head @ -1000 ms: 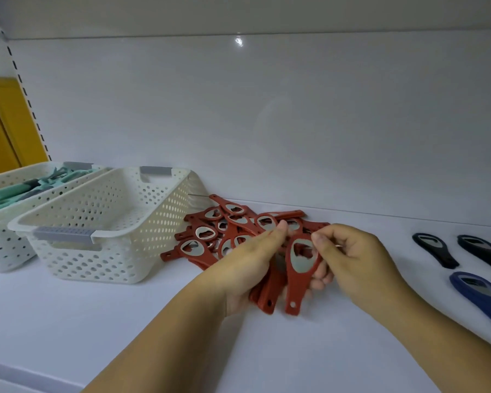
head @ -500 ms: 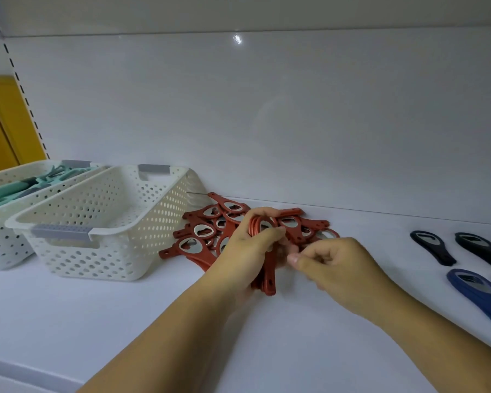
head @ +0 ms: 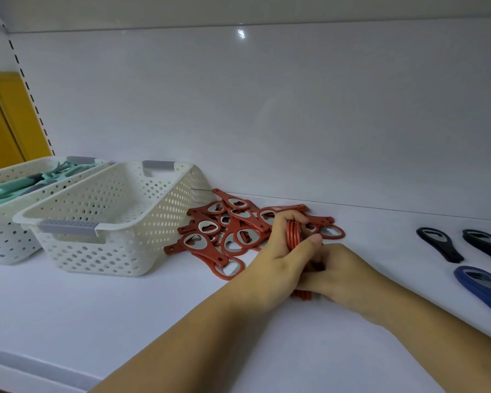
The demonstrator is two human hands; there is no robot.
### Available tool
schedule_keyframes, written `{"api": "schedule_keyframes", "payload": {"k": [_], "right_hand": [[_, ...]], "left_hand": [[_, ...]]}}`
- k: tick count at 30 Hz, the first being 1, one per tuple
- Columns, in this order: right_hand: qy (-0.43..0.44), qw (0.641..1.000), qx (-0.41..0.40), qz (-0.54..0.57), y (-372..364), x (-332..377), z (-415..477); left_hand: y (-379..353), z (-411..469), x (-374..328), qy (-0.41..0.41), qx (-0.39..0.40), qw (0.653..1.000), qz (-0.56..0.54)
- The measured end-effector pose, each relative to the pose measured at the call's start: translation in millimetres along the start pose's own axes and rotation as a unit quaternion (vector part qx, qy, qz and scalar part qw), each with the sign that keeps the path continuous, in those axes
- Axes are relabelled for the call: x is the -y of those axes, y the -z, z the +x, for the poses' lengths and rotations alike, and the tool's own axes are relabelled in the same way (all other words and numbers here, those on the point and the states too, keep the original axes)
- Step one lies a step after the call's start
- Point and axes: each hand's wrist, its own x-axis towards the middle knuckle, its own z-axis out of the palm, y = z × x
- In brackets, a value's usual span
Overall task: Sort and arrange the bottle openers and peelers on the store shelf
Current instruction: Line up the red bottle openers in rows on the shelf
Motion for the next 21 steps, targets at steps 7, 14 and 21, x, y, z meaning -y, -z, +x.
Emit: {"api": "schedule_keyframes", "payload": {"k": [7, 14, 21], "right_hand": [[0.019, 0.996, -0.010, -0.083, 24.4, -9.3, -0.5], [0.013, 0.997, 0.028, -0.066, 22.8, -11.8, -1.9], [-0.014, 0.993, 0.017, -0.116, 27.2, -10.9, -3.2]], "left_hand": [[5.8, 2.4, 4.6, -0.022, 0.033, 0.999, 0.023], [9.1, 2.1, 4.6, -0.035, 0.001, 0.999, 0.028], [9.6, 3.8, 4.6, -0.037, -0.022, 0.999, 0.013]]}}
